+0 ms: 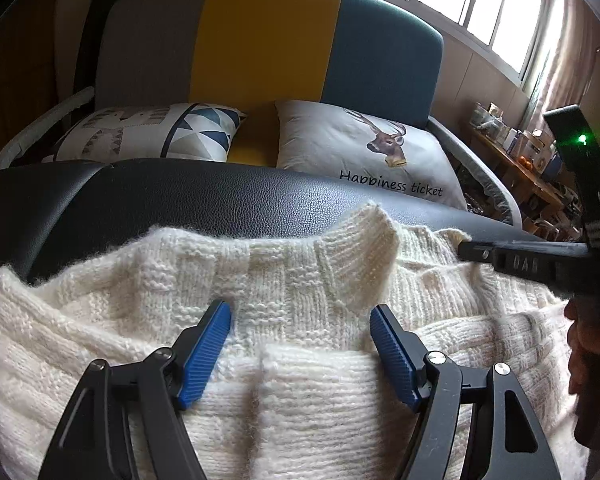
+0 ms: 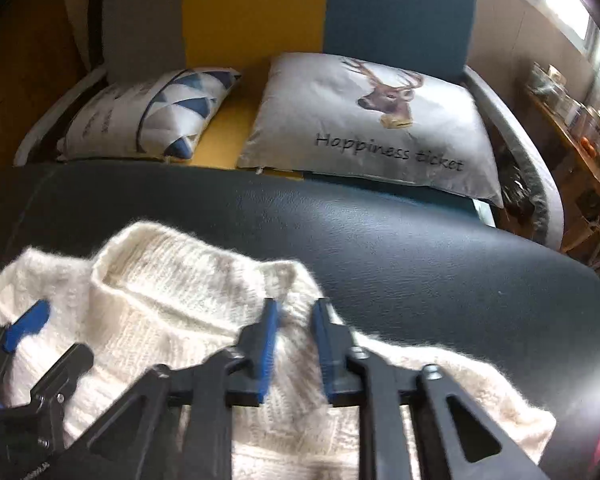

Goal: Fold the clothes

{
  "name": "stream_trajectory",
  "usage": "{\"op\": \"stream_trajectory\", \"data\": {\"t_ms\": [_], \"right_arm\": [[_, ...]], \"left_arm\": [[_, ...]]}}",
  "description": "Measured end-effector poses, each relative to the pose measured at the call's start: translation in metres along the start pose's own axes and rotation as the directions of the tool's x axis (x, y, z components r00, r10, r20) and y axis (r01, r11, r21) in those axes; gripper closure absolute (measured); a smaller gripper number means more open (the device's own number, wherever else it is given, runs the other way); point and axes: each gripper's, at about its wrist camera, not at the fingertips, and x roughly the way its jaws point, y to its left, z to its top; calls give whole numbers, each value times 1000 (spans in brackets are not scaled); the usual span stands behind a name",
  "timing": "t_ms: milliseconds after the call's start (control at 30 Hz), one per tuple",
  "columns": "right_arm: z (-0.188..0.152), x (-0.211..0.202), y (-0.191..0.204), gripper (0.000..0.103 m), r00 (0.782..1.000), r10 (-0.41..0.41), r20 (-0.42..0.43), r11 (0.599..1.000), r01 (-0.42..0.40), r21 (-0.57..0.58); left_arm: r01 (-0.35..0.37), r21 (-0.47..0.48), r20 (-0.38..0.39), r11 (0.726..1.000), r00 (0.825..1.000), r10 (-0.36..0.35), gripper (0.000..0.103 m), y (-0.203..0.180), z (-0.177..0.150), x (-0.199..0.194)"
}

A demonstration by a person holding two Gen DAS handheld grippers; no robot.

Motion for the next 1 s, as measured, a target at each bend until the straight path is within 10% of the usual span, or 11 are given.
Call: {"op": "stream_trajectory", "data": {"t_ms": [433, 667, 800, 1000], "right_arm": [[6, 12, -39, 100, 989, 51, 136, 981, -75, 181], [-14, -49, -65, 80, 944, 180, 275, 952, -238, 193], [-33, -53, -33, 92, 955, 244, 171, 968, -251, 21], [-33, -10, -27, 103, 955, 280, 100, 952, -289, 99]], "left_arm": [[7, -3, 5, 1000, 1000, -7, 30, 1, -1, 0], [3, -3, 5, 1000, 1000, -3, 29, 0, -1, 1], [2, -1, 5, 1000, 1000, -2, 29, 0, -1, 1], [1, -3, 7, 1000, 1000, -1, 29, 0, -2, 1]]}}
